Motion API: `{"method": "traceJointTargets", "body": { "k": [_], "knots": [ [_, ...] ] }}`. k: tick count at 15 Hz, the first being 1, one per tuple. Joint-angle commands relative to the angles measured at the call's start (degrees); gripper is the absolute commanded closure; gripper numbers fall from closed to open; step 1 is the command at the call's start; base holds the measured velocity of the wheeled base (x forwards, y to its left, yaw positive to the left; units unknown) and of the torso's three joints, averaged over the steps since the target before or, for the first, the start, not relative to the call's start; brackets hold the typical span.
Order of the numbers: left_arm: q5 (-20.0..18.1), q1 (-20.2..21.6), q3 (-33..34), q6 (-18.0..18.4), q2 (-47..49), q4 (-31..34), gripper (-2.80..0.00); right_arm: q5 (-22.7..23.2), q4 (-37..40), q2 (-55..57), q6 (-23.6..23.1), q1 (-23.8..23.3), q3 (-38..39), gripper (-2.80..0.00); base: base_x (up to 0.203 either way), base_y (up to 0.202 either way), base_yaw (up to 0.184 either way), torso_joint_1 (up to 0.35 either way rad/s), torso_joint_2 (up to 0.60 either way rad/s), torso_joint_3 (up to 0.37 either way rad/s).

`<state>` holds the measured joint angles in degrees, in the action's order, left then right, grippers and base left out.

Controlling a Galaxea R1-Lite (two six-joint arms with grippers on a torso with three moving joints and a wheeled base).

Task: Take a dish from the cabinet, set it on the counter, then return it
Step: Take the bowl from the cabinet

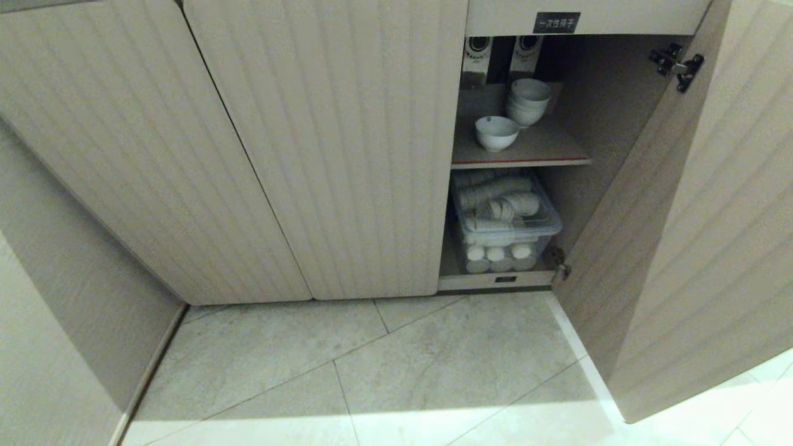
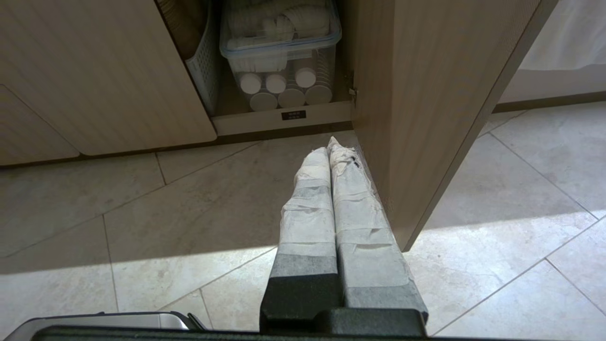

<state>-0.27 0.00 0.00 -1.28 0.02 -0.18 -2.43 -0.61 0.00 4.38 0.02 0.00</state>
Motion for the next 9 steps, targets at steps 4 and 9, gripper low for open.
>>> {"method": "traceJointTargets", "body": {
  "k": [4, 9],
  "knots": [
    [0.00, 0.00, 0.00, -0.04, -0.02, 0.01, 0.00, -0.04, 0.00, 0.00, 0.02, -0.02, 0.00, 0.00, 0.000, 0.000, 0.000, 0.000, 0.00, 0.000],
    [0.00, 0.00, 0.00, -0.04, -0.02, 0.01, 0.00, -0.04, 0.00, 0.00, 0.02, -0.02, 0.00, 0.00, 0.000, 0.000, 0.000, 0.000, 0.00, 0.000]
  ]
}}
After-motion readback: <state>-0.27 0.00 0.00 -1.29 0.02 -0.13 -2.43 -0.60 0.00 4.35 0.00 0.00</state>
